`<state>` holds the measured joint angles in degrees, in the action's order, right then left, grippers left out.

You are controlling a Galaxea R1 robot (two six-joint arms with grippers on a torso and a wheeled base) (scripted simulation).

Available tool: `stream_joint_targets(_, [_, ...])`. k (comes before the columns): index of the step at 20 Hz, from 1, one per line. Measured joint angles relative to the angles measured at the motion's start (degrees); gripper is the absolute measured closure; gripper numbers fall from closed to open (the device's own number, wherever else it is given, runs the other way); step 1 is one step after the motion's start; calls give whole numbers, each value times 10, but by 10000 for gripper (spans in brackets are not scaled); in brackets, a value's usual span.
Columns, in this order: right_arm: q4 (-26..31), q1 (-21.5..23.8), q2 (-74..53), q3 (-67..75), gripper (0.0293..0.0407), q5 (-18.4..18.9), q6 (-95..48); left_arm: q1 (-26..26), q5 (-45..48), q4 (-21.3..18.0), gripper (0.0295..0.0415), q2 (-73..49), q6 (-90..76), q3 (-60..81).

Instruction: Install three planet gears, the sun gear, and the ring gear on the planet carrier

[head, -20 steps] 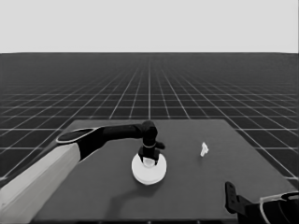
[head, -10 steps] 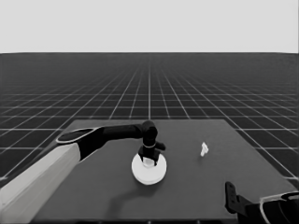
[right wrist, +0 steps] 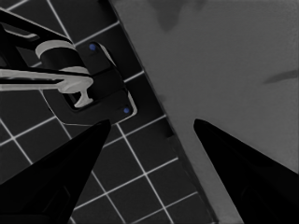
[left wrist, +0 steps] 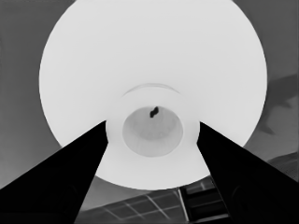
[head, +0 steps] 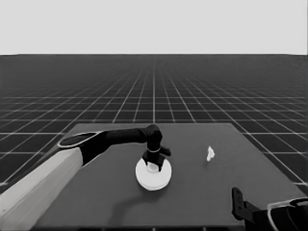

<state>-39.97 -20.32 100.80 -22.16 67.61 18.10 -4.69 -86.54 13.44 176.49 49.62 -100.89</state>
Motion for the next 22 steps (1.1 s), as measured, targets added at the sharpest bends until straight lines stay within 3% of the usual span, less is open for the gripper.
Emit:
stream_joint_targets(6, [0, 0, 0, 0, 315, 0, 0, 0, 0, 0, 362, 0, -30, 0])
stream_joint_targets(7, [0, 0, 0, 0, 315, 0, 0, 0, 0, 0, 337, 0, -33, 0])
stream_joint_targets(9, [0, 0, 0, 0, 315, 0, 0, 0, 0, 0, 327, 0, -36, 0])
stream_joint_targets(16, [0, 0, 0, 0, 315, 0, 0, 0, 0, 0, 326, 0, -37, 0])
stream_joint_targets(18, [0, 0, 0, 0, 315, 0, 0, 41, -10, -34, 325, -7, 172, 25])
stream_joint_targets(22, [0, 0, 0, 0, 315, 0, 0, 62, -15, -50, 326, -7, 269, 30])
